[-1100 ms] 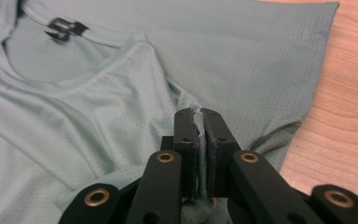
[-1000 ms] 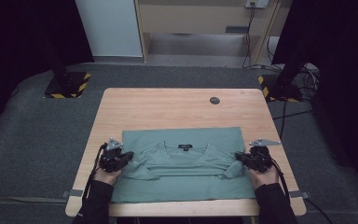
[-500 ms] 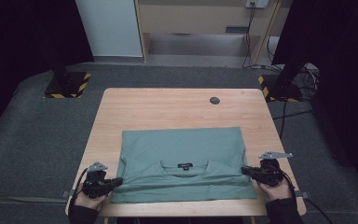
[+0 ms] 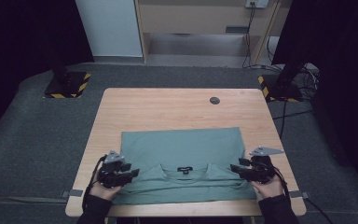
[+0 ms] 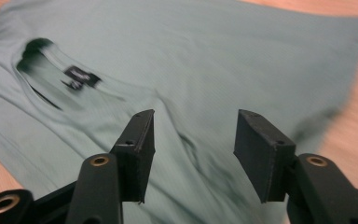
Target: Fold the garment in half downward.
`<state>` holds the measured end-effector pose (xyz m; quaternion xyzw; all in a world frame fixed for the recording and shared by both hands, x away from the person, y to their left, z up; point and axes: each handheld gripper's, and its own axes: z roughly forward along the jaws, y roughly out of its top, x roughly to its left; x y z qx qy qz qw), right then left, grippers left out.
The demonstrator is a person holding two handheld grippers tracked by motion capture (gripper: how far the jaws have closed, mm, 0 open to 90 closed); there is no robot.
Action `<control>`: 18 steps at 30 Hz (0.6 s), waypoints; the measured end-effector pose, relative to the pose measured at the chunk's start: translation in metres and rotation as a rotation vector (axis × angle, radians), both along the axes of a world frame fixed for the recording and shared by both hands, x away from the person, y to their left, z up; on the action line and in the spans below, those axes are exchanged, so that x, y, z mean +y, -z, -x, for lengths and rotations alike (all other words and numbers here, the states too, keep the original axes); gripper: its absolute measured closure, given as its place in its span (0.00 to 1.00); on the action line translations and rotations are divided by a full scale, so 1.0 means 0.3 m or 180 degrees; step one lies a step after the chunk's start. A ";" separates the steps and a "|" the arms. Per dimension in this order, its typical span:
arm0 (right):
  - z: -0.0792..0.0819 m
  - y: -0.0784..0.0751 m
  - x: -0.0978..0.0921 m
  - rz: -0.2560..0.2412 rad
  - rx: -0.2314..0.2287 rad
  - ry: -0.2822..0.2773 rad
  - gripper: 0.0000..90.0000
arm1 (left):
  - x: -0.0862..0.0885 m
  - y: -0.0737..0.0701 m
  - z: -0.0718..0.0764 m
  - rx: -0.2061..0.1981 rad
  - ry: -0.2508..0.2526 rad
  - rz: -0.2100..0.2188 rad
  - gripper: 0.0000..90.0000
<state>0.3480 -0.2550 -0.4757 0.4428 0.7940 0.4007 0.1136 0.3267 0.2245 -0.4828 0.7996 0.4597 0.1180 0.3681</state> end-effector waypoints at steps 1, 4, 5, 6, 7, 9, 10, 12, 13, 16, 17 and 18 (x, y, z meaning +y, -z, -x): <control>-0.010 -0.003 0.023 0.0010 -0.0012 -0.0032 0.51 | -0.025 0.006 -0.013 -0.0015 0.0027 -0.0034 0.57; -0.044 0.007 0.093 0.0074 0.0036 -0.0122 0.51 | -0.086 0.034 -0.055 0.0004 0.0097 -0.0102 0.54; -0.054 0.016 0.114 0.0102 0.0070 -0.0128 0.51 | -0.103 0.046 -0.068 0.0031 0.0143 -0.0122 0.54; -0.064 0.026 0.134 0.0135 0.0086 -0.0143 0.52 | -0.119 0.056 -0.080 0.0070 0.0190 -0.0127 0.54; -0.074 0.036 0.151 0.0151 0.0105 -0.0162 0.52 | -0.133 0.067 -0.088 0.0104 0.0226 -0.0112 0.52; -0.090 0.057 0.178 0.0194 0.0159 -0.0183 0.53 | -0.157 0.082 -0.100 0.0127 0.0247 -0.0151 0.52; -0.097 0.066 0.190 0.0211 0.0174 -0.0194 0.53 | -0.165 0.088 -0.104 0.0135 0.0259 -0.0145 0.53; -0.105 0.082 0.210 0.0253 0.0207 -0.0226 0.54 | -0.175 0.094 -0.109 0.0147 0.0264 -0.0127 0.54; -0.108 0.090 0.217 0.0274 0.0215 -0.0234 0.55 | -0.179 0.097 -0.110 0.0143 0.0269 -0.0110 0.56; -0.115 0.112 0.231 0.0307 0.0272 -0.0249 0.59 | -0.184 0.102 -0.109 0.0153 0.0281 -0.0096 0.63; -0.116 0.118 0.235 0.0318 0.0285 -0.0257 0.61 | -0.186 0.105 -0.107 0.0160 0.0275 -0.0087 0.66; -0.115 0.125 0.239 0.0342 0.0297 -0.0267 0.63 | -0.187 0.108 -0.106 0.0171 0.0280 -0.0088 0.68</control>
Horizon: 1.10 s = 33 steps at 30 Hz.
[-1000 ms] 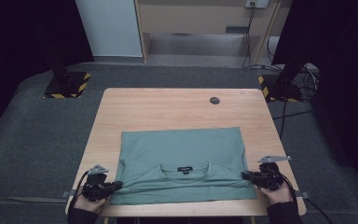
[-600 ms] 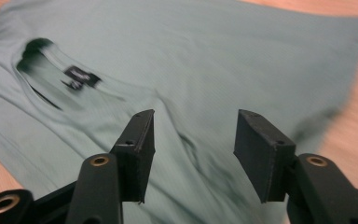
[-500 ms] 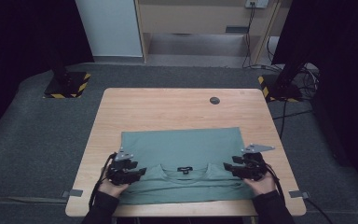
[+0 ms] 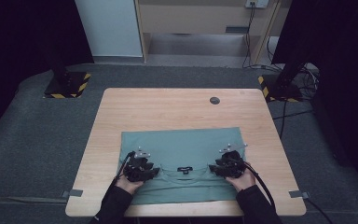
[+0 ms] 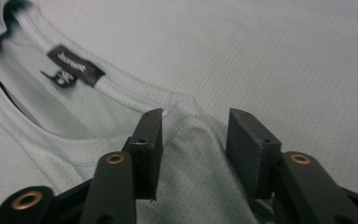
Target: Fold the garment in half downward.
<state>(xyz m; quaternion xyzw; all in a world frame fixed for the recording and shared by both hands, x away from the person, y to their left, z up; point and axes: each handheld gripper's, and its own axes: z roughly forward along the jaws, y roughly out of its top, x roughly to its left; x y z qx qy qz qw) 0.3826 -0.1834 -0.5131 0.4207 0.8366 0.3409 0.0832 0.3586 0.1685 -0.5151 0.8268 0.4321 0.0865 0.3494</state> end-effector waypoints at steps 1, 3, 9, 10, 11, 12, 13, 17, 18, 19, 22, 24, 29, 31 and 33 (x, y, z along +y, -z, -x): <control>0.001 0.006 0.004 0.0029 -0.0003 -0.0021 0.65 | -0.001 0.002 0.001 0.0000 -0.0003 -0.0016 0.71; 0.009 0.014 0.012 0.0075 -0.0020 -0.0032 0.71 | -0.005 0.004 0.005 -0.0015 0.0017 -0.0028 0.77; 0.025 0.015 0.012 0.0126 -0.0082 -0.0025 0.91 | -0.010 -0.001 0.024 -0.0058 0.0044 -0.0067 0.92; 0.026 0.016 0.009 0.0094 -0.0070 -0.0022 0.93 | -0.009 0.000 0.026 -0.0051 0.0042 -0.0047 0.94; 0.028 0.016 0.005 0.0065 -0.0046 -0.0027 0.94 | -0.007 0.000 0.026 -0.0042 0.0047 -0.0034 0.96; 0.028 0.015 0.003 0.0059 -0.0041 -0.0037 0.94 | -0.004 0.000 0.026 -0.0034 0.0058 0.0004 0.97; 0.030 0.014 0.001 0.0046 -0.0040 -0.0029 0.95 | -0.002 -0.001 0.027 -0.0018 0.0059 0.0037 0.97; 0.038 0.010 -0.010 -0.0024 -0.0008 -0.0033 0.96 | 0.004 -0.013 0.040 -0.0039 0.0070 0.0065 0.98; 0.039 0.009 -0.013 -0.0035 -0.0011 -0.0038 0.96 | 0.006 -0.016 0.044 -0.0052 0.0076 0.0063 0.98; 0.042 0.007 -0.016 -0.0053 -0.0001 -0.0038 0.97 | 0.007 -0.019 0.047 -0.0066 0.0069 0.0066 0.98; 0.055 -0.004 -0.027 -0.0116 -0.0018 -0.0057 0.97 | 0.014 -0.028 0.063 -0.0090 0.0086 0.0050 0.98; 0.069 -0.016 -0.039 -0.0191 -0.0049 -0.0060 0.97 | 0.020 -0.034 0.077 -0.0107 0.0088 0.0073 0.98; 0.117 -0.045 -0.083 -0.0453 -0.0033 -0.0127 0.97 | 0.037 -0.056 0.142 -0.0050 0.0203 0.0151 0.97; 0.141 -0.047 -0.096 -0.0498 0.0028 -0.0195 0.97 | 0.044 -0.055 0.178 0.0013 0.0263 0.0146 0.97; 0.169 -0.042 -0.105 -0.0487 0.0105 -0.0266 0.96 | 0.055 -0.045 0.214 0.0116 0.0312 0.0167 0.97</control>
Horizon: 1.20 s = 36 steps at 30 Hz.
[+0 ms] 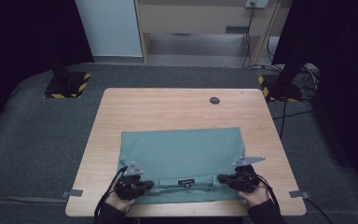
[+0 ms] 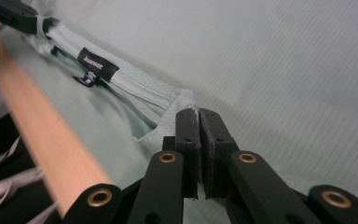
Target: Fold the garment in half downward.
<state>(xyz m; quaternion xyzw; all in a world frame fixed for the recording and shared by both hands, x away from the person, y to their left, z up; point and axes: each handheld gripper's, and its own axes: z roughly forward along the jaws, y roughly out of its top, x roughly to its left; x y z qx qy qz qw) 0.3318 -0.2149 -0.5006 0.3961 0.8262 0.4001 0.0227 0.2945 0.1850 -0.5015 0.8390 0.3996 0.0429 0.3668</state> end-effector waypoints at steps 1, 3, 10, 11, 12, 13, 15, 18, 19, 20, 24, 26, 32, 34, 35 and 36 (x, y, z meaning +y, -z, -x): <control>0.015 0.004 -0.003 0.0011 0.0036 -0.0031 0.96 | 0.007 0.009 0.021 0.0078 0.0043 -0.0031 0.97; 0.041 0.013 -0.010 0.0055 0.0104 -0.0112 0.94 | 0.021 0.018 0.045 0.0139 0.0078 -0.0046 0.94; 0.046 -0.032 -0.037 -0.0109 -0.0018 0.0013 0.59 | 0.086 -0.028 0.011 -0.0113 -0.0446 0.0093 0.58; 0.032 -0.040 -0.034 -0.0117 -0.0072 0.0094 0.56 | 0.086 -0.037 -0.009 -0.0163 -0.0581 0.0093 0.52; 0.019 -0.046 -0.024 -0.0098 -0.0114 0.0169 0.49 | 0.080 -0.041 -0.029 -0.0205 -0.0686 0.0065 0.47; 0.007 -0.047 -0.009 -0.0077 -0.0169 0.0229 0.46 | 0.063 -0.039 -0.052 -0.0236 -0.0805 0.0015 0.42; -0.019 -0.035 0.028 0.0054 -0.0244 0.0301 0.37 | 0.033 -0.025 -0.079 -0.0271 -0.0913 -0.0100 0.37; -0.048 0.007 0.079 0.0304 -0.0280 0.0440 0.30 | -0.017 0.014 -0.095 -0.0242 -0.0985 -0.0393 0.29; -0.051 0.018 0.088 0.0387 -0.0282 0.0463 0.29 | -0.025 0.026 -0.090 -0.0249 -0.0996 -0.0473 0.27; -0.053 0.032 0.096 0.0492 -0.0287 0.0473 0.26 | -0.031 0.035 -0.082 -0.0263 -0.1001 -0.0521 0.26; -0.034 0.059 0.090 0.0587 -0.0271 0.0436 0.23 | -0.026 0.054 -0.039 -0.0321 -0.1044 -0.0657 0.19; -0.010 0.063 0.077 0.0553 -0.0309 0.0329 0.18 | -0.010 0.061 -0.014 -0.0317 -0.1065 -0.0675 0.15; 0.061 0.084 0.004 0.0720 -0.0298 0.0181 0.11 | 0.048 0.067 0.045 -0.0246 -0.1104 -0.0693 0.11; 0.076 0.078 -0.020 0.0674 -0.0275 0.0191 0.11 | 0.060 0.067 0.051 -0.0181 -0.1090 -0.0685 0.11; 0.080 0.071 -0.028 0.0639 -0.0278 0.0213 0.11 | 0.063 0.065 0.053 -0.0167 -0.1076 -0.0686 0.11; 0.084 0.060 -0.035 0.0589 -0.0291 0.0229 0.11 | 0.064 0.060 0.052 -0.0148 -0.1061 -0.0694 0.11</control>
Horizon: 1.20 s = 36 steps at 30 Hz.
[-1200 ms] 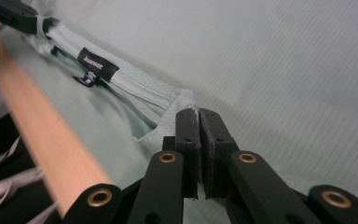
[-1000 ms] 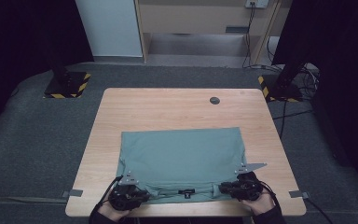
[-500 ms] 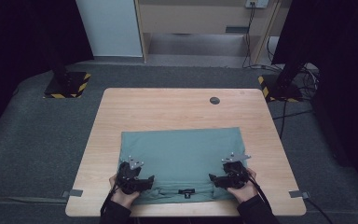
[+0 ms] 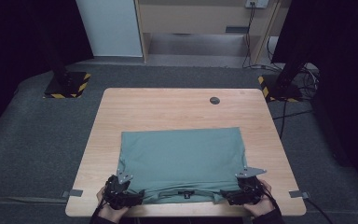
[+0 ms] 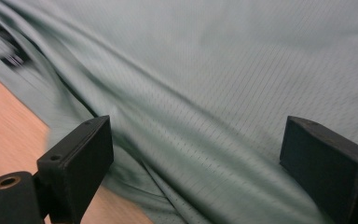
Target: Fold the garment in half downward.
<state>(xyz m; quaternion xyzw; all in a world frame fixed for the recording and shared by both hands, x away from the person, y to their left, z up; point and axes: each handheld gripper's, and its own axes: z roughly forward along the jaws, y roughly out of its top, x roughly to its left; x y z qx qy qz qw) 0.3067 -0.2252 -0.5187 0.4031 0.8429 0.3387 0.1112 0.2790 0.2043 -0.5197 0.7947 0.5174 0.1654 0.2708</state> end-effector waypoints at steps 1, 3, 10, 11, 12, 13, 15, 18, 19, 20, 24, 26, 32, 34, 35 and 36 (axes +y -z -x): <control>0.000 -0.013 -0.004 -0.0055 -0.0010 0.0016 0.10 | 0.002 -0.008 -0.003 0.0003 0.0017 0.0011 0.10; -0.007 -0.045 -0.005 -0.0110 -0.0082 0.0059 0.10 | 0.009 -0.029 -0.018 -0.0034 0.0005 0.0063 0.10; -0.134 -0.143 0.060 -0.0230 -0.0217 0.0347 0.10 | 0.018 -0.096 -0.150 -0.0082 -0.0063 0.0329 0.12; -0.159 -0.139 0.073 -0.0221 -0.0200 0.0397 0.11 | 0.017 -0.093 -0.170 -0.0081 -0.0072 0.0354 0.12; -0.184 -0.129 0.084 -0.0196 -0.0172 0.0439 0.11 | 0.017 -0.086 -0.191 -0.0055 -0.0066 0.0314 0.13; -0.208 -0.115 0.094 -0.0149 -0.0140 0.0464 0.11 | 0.017 -0.075 -0.211 -0.0012 -0.0054 0.0285 0.13; -0.246 -0.077 0.106 -0.0059 -0.0059 0.0528 0.12 | 0.018 -0.048 -0.242 0.0108 -0.0046 0.0230 0.14; -0.280 -0.013 0.106 0.0171 0.0019 0.0632 0.12 | 0.015 -0.013 -0.262 0.0154 -0.0029 0.0059 0.15; -0.284 -0.003 0.104 0.0212 0.0041 0.0642 0.12 | 0.013 -0.011 -0.263 0.0111 -0.0041 0.0027 0.15; -0.288 0.009 0.101 0.0242 0.0064 0.0660 0.12 | 0.013 -0.011 -0.264 0.0101 -0.0048 0.0017 0.17; -0.294 0.016 0.100 0.0277 0.0021 0.0672 0.12 | 0.014 -0.007 -0.285 0.0054 -0.0051 -0.0031 0.18; -0.321 0.028 0.103 0.0352 -0.0080 0.0757 0.10 | 0.017 -0.006 -0.323 0.0019 -0.0058 -0.0015 0.20; -0.368 0.037 0.075 0.0188 -0.0206 0.0965 0.15 | 0.021 -0.009 -0.386 -0.0031 -0.0104 0.0156 0.22; -0.368 0.025 0.056 0.0028 -0.0168 0.1003 0.13 | 0.026 -0.020 -0.377 -0.0094 -0.0134 0.0264 0.22; -0.354 0.010 0.055 0.0042 -0.0214 0.0978 0.12 | 0.025 -0.027 -0.367 -0.0110 -0.0129 0.0259 0.21; -0.337 -0.004 0.058 0.0040 -0.0240 0.0938 0.11 | 0.020 -0.039 -0.349 -0.0146 -0.0128 0.0195 0.19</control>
